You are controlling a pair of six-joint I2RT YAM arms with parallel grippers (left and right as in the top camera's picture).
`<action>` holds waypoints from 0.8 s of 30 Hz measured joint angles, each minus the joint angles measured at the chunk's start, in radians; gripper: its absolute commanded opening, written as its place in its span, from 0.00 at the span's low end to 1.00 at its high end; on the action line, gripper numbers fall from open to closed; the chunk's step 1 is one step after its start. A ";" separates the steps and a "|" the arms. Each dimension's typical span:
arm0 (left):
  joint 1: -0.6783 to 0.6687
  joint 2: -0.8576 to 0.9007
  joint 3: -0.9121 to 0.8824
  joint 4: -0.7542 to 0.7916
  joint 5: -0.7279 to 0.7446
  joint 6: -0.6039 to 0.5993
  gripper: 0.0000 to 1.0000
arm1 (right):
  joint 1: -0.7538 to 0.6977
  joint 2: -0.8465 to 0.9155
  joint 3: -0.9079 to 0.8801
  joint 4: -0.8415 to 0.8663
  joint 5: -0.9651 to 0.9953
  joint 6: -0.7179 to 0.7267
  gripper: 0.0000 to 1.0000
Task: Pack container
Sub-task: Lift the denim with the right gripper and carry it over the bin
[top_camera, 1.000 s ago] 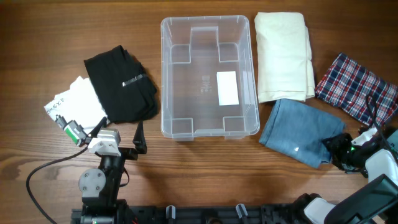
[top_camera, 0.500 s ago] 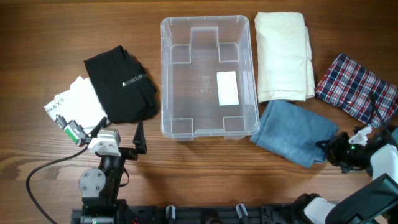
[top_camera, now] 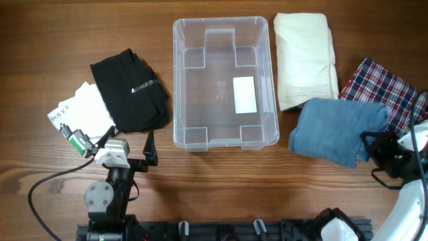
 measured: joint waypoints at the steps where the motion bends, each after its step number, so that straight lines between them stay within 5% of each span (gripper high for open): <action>1: 0.000 0.000 0.000 0.000 0.000 0.000 1.00 | 0.000 -0.014 0.032 -0.019 -0.023 -0.005 0.04; 10: 0.000 0.000 0.000 0.000 0.000 0.000 1.00 | 0.070 -0.034 0.290 -0.041 -0.267 -0.026 0.04; 18: 0.000 0.000 0.000 0.000 0.000 0.000 1.00 | 0.481 -0.011 0.348 0.591 -0.399 0.284 0.04; 24: 0.000 0.000 0.000 0.000 0.000 0.000 1.00 | 0.817 0.151 0.355 0.782 -0.248 0.418 0.04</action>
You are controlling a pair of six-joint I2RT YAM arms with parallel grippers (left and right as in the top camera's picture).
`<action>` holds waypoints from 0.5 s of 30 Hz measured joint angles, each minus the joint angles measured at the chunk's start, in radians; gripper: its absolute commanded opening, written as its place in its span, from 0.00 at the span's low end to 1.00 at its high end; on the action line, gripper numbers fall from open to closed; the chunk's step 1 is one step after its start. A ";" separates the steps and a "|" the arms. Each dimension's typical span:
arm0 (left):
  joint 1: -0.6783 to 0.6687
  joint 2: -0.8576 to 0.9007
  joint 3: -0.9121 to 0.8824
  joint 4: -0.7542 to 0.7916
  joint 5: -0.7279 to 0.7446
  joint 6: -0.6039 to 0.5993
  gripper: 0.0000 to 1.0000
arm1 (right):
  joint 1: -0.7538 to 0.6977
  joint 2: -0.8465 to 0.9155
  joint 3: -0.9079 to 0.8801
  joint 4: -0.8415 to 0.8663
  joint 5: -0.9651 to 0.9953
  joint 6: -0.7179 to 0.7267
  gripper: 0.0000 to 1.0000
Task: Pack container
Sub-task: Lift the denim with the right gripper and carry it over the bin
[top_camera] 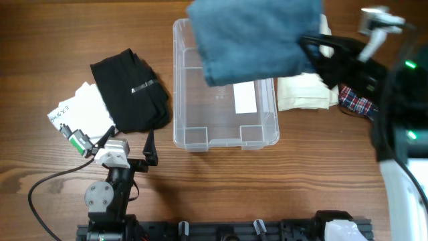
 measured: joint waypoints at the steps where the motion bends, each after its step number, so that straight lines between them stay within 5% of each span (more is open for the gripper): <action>1: 0.000 0.000 0.000 0.000 0.000 0.000 1.00 | 0.041 0.047 0.000 0.028 0.036 0.005 0.04; 15: 0.000 0.000 0.000 0.000 0.000 0.000 1.00 | 0.283 0.543 0.000 0.207 0.435 0.160 0.04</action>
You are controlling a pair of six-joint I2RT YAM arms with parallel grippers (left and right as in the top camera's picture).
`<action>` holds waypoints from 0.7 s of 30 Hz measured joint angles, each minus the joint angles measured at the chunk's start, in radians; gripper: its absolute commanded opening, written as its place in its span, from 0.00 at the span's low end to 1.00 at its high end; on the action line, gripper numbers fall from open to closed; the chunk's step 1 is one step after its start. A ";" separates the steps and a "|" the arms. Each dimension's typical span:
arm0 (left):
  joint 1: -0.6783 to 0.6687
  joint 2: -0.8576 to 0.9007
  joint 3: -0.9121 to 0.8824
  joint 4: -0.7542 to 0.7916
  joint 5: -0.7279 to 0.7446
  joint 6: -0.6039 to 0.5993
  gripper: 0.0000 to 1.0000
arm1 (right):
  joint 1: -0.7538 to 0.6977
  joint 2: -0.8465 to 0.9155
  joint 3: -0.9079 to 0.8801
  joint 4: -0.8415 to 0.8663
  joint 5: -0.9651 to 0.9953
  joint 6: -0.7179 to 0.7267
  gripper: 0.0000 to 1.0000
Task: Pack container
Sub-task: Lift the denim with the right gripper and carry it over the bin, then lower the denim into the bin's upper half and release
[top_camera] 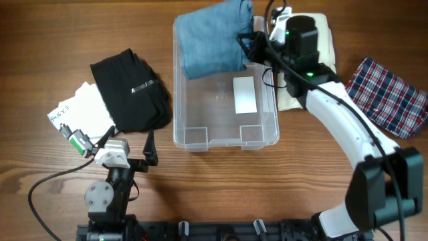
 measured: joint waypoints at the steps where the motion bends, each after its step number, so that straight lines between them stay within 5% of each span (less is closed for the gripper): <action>1: 0.000 0.000 0.000 0.000 0.000 0.000 1.00 | 0.002 0.016 0.000 -0.001 0.008 0.016 0.04; 15: 0.000 0.000 0.000 0.000 0.000 0.000 1.00 | 0.011 0.105 0.000 -0.002 0.026 0.053 0.06; 18: 0.000 0.000 0.000 0.000 0.000 0.000 1.00 | 0.015 0.120 0.000 -0.002 0.032 0.052 0.40; 21: 0.000 0.000 0.000 0.000 0.000 0.000 1.00 | 0.017 0.120 0.000 0.004 0.034 0.039 0.59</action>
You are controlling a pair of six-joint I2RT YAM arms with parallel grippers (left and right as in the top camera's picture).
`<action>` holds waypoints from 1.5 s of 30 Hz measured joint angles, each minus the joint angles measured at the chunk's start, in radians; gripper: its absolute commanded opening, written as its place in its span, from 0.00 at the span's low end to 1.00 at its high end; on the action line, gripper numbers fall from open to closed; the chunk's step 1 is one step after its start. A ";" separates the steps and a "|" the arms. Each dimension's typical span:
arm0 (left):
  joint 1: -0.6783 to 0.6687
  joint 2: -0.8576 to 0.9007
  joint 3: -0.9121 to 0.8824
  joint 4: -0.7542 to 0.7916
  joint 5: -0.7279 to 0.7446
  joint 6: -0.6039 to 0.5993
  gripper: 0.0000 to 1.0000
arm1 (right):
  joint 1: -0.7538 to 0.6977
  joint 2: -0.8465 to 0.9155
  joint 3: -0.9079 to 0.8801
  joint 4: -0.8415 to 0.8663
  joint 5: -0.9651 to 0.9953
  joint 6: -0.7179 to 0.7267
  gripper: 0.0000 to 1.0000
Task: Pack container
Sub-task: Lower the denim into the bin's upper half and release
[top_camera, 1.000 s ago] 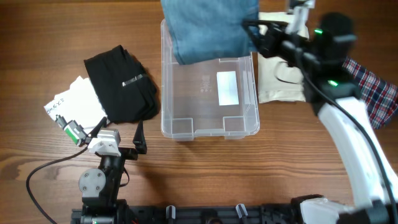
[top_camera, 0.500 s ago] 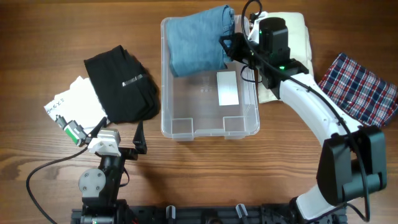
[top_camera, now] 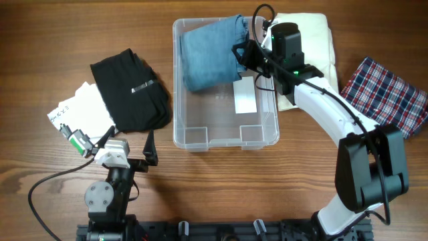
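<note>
A clear plastic container (top_camera: 200, 137) stands mid-table. A folded blue denim garment (top_camera: 208, 51) lies in its far half, one edge over the far rim. My right gripper (top_camera: 241, 56) is inside the container at the denim's right edge, its fingers shut on the denim. A black garment (top_camera: 130, 90) lies left of the container on white cloth (top_camera: 83, 107). A cream folded cloth (top_camera: 314, 40) and a plaid cloth (top_camera: 391, 94) lie on the right. My left gripper (top_camera: 148, 148) rests near the front left; its jaws cannot be made out.
A white label (top_camera: 245, 95) shows through the container floor. The right arm (top_camera: 328, 110) stretches from the front right edge across the cream cloth. A cable (top_camera: 47, 184) trails left of the left arm's base.
The right gripper and the denim have sunk a little lower and nearer into the container's far half. The left arm has not moved.
First the right gripper held the blue denim on the table at the right, beside the plaid cloth. Then the denim hung high over the container. Then it was down at the container's far end, and now it lies lower inside, still gripped.
</note>
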 measured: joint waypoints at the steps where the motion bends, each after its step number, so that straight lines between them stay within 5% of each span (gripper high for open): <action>1: 0.000 0.000 0.000 0.000 0.000 0.000 1.00 | 0.000 0.000 0.000 0.000 0.000 -0.011 0.63; 6: 0.000 0.000 0.000 0.000 0.000 0.000 1.00 | 0.001 0.000 0.000 -0.005 0.000 -0.083 0.82; 14: 0.000 0.000 0.000 0.000 0.000 0.000 1.00 | 0.002 0.000 0.009 -0.035 0.010 -0.212 0.84; 24: 0.000 0.000 0.000 0.000 0.000 0.000 1.00 | 0.003 0.000 0.325 -0.394 0.121 -0.414 0.85; 32: 0.000 0.000 0.000 0.000 0.000 0.000 1.00 | -0.032 -0.009 0.397 -0.717 0.382 -0.383 0.95; 45: 0.000 0.000 0.000 0.000 0.000 0.000 1.00 | -0.762 -0.106 0.404 -1.117 0.417 -0.330 1.00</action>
